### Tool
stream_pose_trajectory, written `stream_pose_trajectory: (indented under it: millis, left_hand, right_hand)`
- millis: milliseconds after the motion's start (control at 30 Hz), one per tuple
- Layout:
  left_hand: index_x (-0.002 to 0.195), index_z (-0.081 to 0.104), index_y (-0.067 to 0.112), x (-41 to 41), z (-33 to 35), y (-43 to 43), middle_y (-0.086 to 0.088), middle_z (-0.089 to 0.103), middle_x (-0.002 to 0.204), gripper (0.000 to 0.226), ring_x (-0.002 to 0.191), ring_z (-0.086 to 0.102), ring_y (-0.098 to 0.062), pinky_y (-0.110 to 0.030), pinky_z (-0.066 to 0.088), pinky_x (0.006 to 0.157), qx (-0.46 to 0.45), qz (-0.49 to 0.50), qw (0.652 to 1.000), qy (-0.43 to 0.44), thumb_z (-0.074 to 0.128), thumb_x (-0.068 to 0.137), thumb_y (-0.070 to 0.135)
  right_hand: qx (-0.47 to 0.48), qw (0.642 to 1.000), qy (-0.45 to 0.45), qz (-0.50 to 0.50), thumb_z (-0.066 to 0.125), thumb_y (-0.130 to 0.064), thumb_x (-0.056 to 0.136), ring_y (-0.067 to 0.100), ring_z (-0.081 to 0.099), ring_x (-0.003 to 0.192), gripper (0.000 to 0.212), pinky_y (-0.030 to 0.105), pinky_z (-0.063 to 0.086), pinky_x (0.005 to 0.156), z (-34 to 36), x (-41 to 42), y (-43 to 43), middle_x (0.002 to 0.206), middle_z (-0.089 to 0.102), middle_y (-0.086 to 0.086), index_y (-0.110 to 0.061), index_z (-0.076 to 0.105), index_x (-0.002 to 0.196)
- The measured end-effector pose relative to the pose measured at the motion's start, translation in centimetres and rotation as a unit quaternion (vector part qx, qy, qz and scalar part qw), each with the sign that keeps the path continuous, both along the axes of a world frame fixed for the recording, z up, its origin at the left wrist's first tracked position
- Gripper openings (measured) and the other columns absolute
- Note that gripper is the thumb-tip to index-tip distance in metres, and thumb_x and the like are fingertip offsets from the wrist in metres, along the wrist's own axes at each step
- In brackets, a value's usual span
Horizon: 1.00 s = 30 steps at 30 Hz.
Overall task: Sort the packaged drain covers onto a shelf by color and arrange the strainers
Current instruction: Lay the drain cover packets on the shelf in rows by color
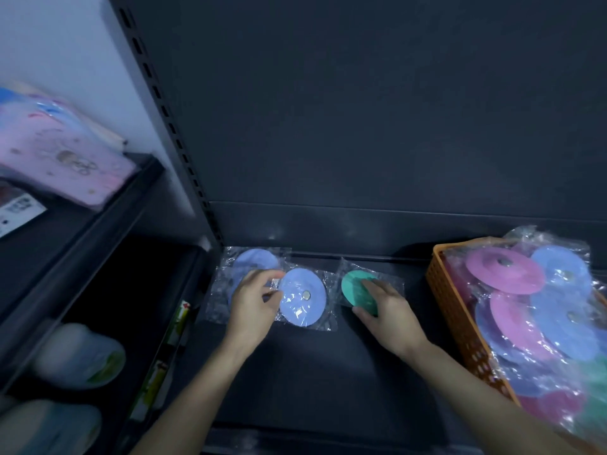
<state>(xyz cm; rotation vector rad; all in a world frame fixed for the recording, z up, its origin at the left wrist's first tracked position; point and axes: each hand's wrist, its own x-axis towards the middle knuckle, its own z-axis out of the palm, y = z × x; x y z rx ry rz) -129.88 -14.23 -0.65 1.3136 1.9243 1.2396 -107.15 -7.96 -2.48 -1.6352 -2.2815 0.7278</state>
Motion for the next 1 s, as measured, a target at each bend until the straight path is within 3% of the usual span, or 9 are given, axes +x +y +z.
stream_pose_trajectory:
  millis: [200,300,400,533,600,700,833,933,1000]
  left_hand:
    - [0.092,0.061,0.031,-3.2,0.4,-2.9,0.009,0.06,0.109,0.04,0.088,0.063,-0.007,-0.008,0.047,0.072,0.006,0.017,0.998,-0.052,0.062,0.082,-0.008]
    - [0.093,0.062,0.029,-4.0,0.3,-3.7,0.012,0.061,0.108,0.039,0.091,0.063,-0.009,-0.007,0.047,0.072,0.005,0.033,0.997,-0.074,0.061,0.082,-0.008]
    - [0.095,0.064,0.024,-5.0,0.0,-4.7,0.0,0.063,0.112,0.035,0.09,0.065,-0.009,-0.011,0.051,0.068,-0.004,0.047,0.994,-0.094,0.062,0.081,-0.009]
    - [0.091,0.062,0.029,-5.9,-0.6,-6.2,-0.002,0.062,0.112,0.04,0.085,0.064,-0.007,-0.011,0.05,0.065,-0.024,0.047,0.994,-0.099,0.06,0.082,-0.01]
    - [0.091,0.061,0.029,-6.2,-1.0,-7.0,-0.002,0.062,0.111,0.04,0.083,0.063,-0.006,-0.01,0.049,0.064,-0.041,0.044,0.993,-0.098,0.061,0.081,-0.01]
    - [0.095,0.062,0.022,-7.1,-1.7,-7.9,-0.006,0.062,0.113,0.035,0.083,0.063,-0.008,-0.009,0.048,0.068,-0.057,0.046,0.996,-0.06,0.061,0.08,-0.01]
    - [0.107,0.064,0.009,-8.0,-2.4,-8.0,-0.009,0.06,0.112,0.03,0.092,0.062,-0.021,-0.023,0.045,0.082,-0.11,0.076,0.989,0.072,0.07,0.078,0.007]
    - [0.113,0.06,0.006,-8.0,-2.3,-8.0,-0.008,0.05,0.116,0.053,0.105,0.053,-0.022,-0.021,0.036,0.089,-0.141,0.058,0.979,0.137,0.081,0.07,0.03]
    - [0.126,0.05,0.006,-7.9,-2.3,-7.9,-0.01,0.041,0.133,0.07,0.12,0.045,-0.022,-0.018,0.03,0.095,-0.146,0.037,0.979,0.136,0.08,0.07,0.035]
  right_hand:
    - [0.0,0.999,-0.024,0.039,0.057,-0.031,0.091,0.023,0.028,0.139,0.06,0.029,0.03,0.107,-0.2,-3.6,1.0,0.152,0.027,0.008,-0.017,0.033,0.144]
    - [0.013,0.998,-0.042,0.05,0.06,-0.027,0.09,0.027,0.029,0.137,0.059,0.029,0.029,0.108,-0.3,-4.8,2.2,0.152,0.028,0.009,-0.015,0.035,0.143]
    - [0.009,0.997,-0.061,0.046,0.062,-0.028,0.088,0.029,0.031,0.135,0.061,0.031,0.029,0.11,-0.2,-5.3,2.9,0.151,0.029,0.009,-0.015,0.037,0.141]
    - [0.063,0.992,-0.093,0.052,0.056,-0.035,0.09,0.031,0.022,0.14,0.061,0.035,0.021,0.114,0.3,-5.9,2.0,0.152,0.027,0.014,-0.012,0.034,0.143]
    - [0.072,0.994,-0.056,0.056,0.052,-0.034,0.093,0.028,0.022,0.141,0.058,0.036,0.029,0.11,0.6,-6.3,0.7,0.153,0.025,0.011,-0.014,0.034,0.144]
    - [0.074,0.992,-0.016,0.098,0.049,-0.035,0.095,0.023,0.028,0.139,0.054,0.033,0.037,0.103,0.8,-7.3,-1.5,0.152,0.028,0.006,-0.016,0.036,0.143]
    - [0.05,0.985,-0.022,0.163,0.046,-0.043,0.094,0.014,0.017,0.143,0.06,0.024,0.023,0.11,0.4,-8.8,-3.5,0.156,0.021,0.0,-0.021,0.028,0.147]
    - [0.018,0.977,-0.032,0.209,0.048,-0.049,0.092,0.01,0.007,0.145,0.069,0.022,0.017,0.112,0.0,-9.5,-4.6,0.158,0.012,-0.002,-0.024,0.018,0.149]
    - [-0.001,0.975,-0.043,0.217,0.05,-0.051,0.09,0.01,0.003,0.145,0.076,0.022,0.015,0.113,-0.4,-9.8,-5.0,0.159,0.008,-0.002,-0.023,0.013,0.15]
